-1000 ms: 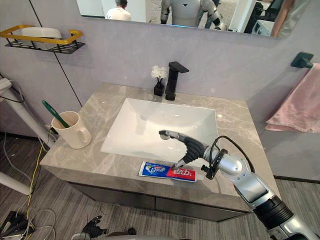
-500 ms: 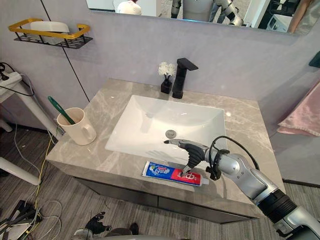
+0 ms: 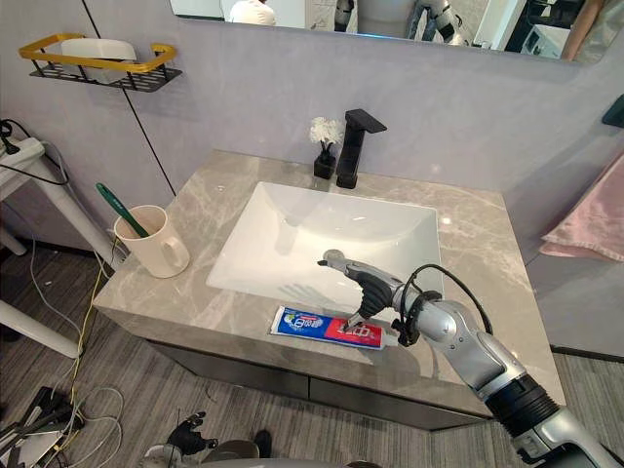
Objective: Organize washtable
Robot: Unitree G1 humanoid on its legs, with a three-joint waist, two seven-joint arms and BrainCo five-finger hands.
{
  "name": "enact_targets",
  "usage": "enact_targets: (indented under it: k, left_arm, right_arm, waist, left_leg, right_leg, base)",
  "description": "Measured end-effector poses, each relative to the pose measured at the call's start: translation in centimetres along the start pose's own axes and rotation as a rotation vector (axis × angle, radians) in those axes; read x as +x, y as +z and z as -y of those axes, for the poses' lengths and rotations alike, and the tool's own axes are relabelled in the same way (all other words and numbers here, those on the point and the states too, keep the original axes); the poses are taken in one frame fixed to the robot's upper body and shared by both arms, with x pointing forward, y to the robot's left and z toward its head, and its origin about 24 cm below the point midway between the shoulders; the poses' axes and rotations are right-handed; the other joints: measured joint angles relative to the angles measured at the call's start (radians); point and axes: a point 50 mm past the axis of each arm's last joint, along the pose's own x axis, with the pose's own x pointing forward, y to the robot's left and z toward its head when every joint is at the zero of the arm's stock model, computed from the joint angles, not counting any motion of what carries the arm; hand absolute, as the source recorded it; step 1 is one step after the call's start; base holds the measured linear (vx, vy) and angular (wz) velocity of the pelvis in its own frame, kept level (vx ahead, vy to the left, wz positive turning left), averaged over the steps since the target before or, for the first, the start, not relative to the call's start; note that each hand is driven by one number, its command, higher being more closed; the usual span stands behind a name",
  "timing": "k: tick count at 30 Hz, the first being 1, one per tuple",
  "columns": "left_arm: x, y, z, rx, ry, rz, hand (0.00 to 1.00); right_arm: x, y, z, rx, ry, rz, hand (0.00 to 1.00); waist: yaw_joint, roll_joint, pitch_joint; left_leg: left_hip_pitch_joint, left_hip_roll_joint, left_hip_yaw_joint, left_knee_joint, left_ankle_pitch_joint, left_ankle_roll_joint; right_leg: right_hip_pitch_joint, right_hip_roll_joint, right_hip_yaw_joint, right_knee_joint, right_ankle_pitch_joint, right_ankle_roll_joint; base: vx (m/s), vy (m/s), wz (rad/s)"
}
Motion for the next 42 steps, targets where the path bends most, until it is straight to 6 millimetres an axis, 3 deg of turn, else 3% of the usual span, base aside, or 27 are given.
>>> enact_targets:
  k: [10,20,25,29,37,42]
  left_arm:
    - [0.0,-0.1,0.3,-0.004,-0.004,-0.004,0.0]
    - [0.0,-0.2,0.3,-0.005,-0.005,-0.007,0.0]
    - [0.0,-0.1,0.3,-0.005,-0.006,-0.006,0.0]
    - [0.0,-0.1,0.3,-0.004,-0.007,-0.004,0.0]
    - [0.0,-0.1,0.3,-0.003,-0.007,-0.005,0.0]
    - [-0.1,-0.3,0.3,-0.001,-0.008,-0.014,0.0]
  right_arm:
    - [-0.4,0.5,0.7,0.062,-0.173,0.016,0.0]
    - [-0.4,1.6,0.8,0.087,-0.186,0.072,0.0]
    - [-0.5,3.6,1.0,0.153,-0.141,0.192,0.0]
    - [-0.3,4.0,-0.4,0.162,-0.025,0.21,0.0]
    - [-0.7,3.7,-2.1,0.104,0.129,0.179,0.0]
    - [-0.7,2.3,-3.0,0.003,0.175,0.094,0.0]
  waist:
    - [-0.001,0.017,0.015]
    - [-0.002,0.021,0.018]
    - [-0.003,0.021,0.017]
    - [-0.001,0.019,0.017]
    - [0.0,0.018,0.014]
    - [0.0,0.016,0.001]
  left_leg:
    - [0.0,0.002,0.0,0.005,-0.002,-0.002]
    - [-0.006,0.004,0.001,0.015,-0.008,-0.003]
    - [-0.005,0.004,0.002,0.012,-0.008,-0.003]
    - [0.0,0.005,0.005,0.002,-0.008,-0.002]
    - [0.003,0.005,0.007,-0.008,-0.007,-0.002]
    - [0.003,0.004,0.007,-0.01,-0.007,-0.002]
  right_leg:
    - [0.002,0.002,0.001,0.0,0.0,0.0]
    - [0.001,0.004,0.003,-0.001,0.0,0.0]
    - [0.001,0.005,0.003,0.001,0.001,0.0]
    - [0.001,0.005,0.005,0.002,0.001,-0.001]
    - [-0.001,0.005,0.006,0.0,0.001,-0.001]
    - [-0.001,0.005,0.006,-0.005,0.001,-0.001]
  base:
    - [0.0,0.0,0.0]
    - [0.0,0.0,0.0]
    - [0.0,0.0,0.0]
    - [0.0,0.0,0.0]
    - [0.0,0.0,0.0]
    - [0.0,0.0,0.0]
